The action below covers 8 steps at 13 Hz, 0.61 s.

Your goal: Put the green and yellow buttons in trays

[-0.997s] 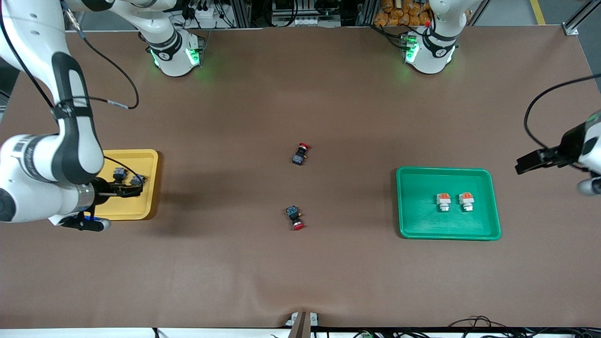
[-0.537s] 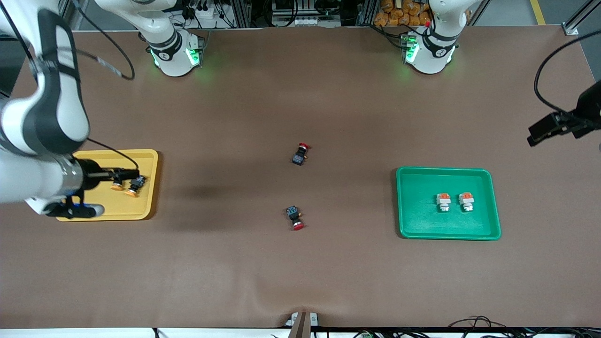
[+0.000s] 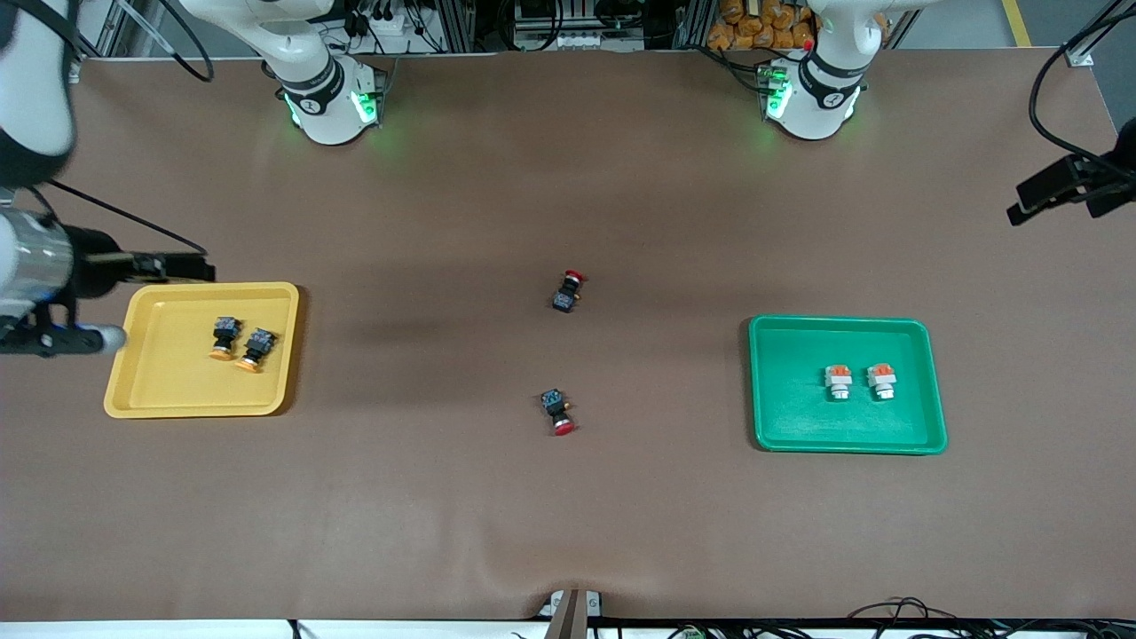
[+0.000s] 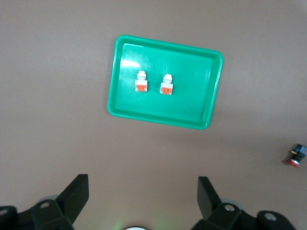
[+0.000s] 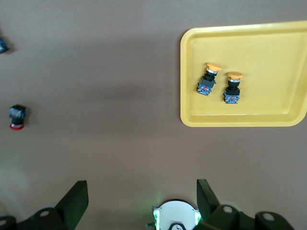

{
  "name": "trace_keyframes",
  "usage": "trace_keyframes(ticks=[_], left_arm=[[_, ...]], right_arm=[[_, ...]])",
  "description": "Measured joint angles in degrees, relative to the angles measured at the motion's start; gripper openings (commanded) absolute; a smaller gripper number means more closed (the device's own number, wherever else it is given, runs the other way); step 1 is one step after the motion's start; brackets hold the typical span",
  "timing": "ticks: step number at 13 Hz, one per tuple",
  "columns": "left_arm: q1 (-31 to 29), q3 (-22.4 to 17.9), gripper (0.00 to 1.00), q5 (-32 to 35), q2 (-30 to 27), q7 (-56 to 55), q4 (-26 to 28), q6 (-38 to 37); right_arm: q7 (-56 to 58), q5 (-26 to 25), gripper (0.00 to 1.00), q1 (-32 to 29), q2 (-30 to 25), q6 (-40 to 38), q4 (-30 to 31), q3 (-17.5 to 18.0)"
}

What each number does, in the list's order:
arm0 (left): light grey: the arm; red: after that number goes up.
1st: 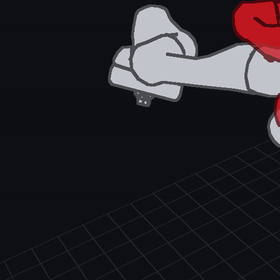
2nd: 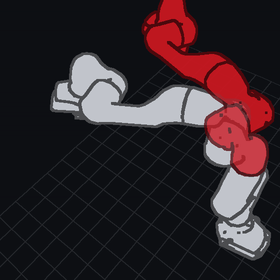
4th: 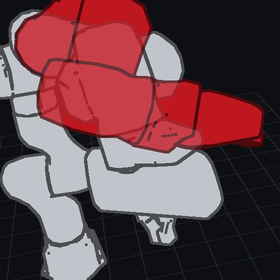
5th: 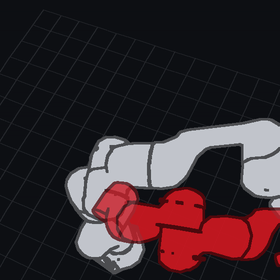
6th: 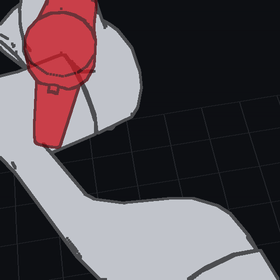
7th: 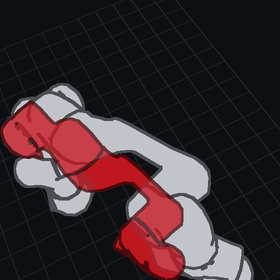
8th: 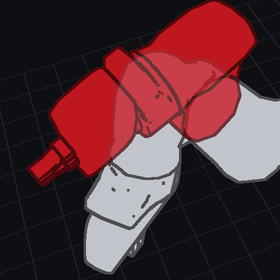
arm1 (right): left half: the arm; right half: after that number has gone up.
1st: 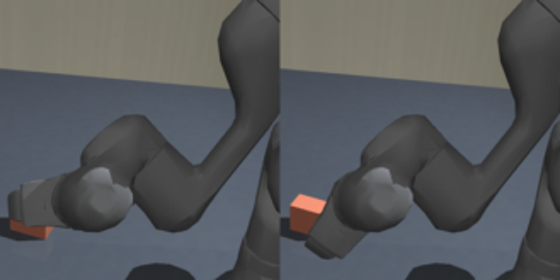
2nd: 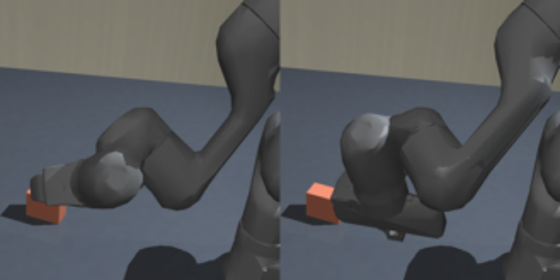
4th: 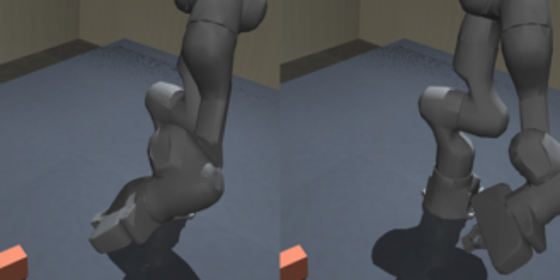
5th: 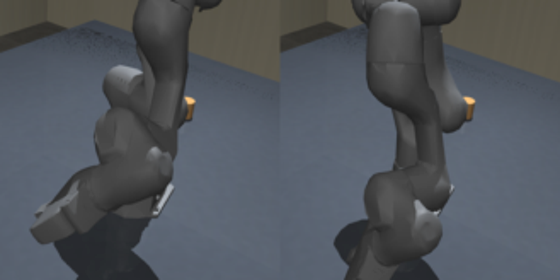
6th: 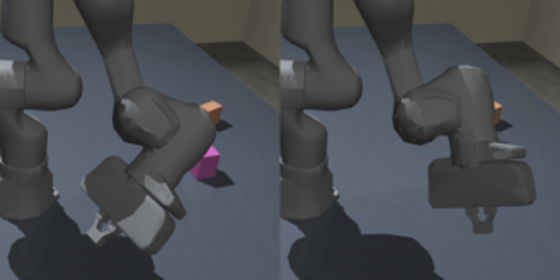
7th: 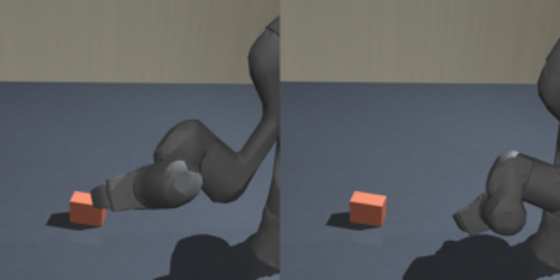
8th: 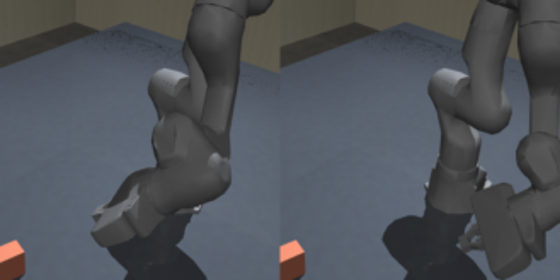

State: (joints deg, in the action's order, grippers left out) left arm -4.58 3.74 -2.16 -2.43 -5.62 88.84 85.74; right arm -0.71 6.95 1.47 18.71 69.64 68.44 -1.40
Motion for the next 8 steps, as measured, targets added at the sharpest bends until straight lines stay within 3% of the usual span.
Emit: trace_keyframes(ticks=[3, 5, 8], left_arm=[[0.99, 0.03, 1.0, 0.0, -1.92, 0.0, 3.0, 1.0], [1.01, -0.02, 1.0, 0.0, -1.95, 0.0, 3.34, 1.32], [1.0, -0.04, 1.0, 0.0, -1.71, 0.0, 3.68, 1.56]], right_arm=[[0.51, -3.9, 1.0, -0.95, -4.65, -0.87, -1.17, 3.51], [0.46, -4.48, 1.0, -1.03, -7.02, -0.93, -0.08, 3.82], [0.46, -4.64, 1.0, -1.3, -12.19, 6.05, 7.97, 3.79]])
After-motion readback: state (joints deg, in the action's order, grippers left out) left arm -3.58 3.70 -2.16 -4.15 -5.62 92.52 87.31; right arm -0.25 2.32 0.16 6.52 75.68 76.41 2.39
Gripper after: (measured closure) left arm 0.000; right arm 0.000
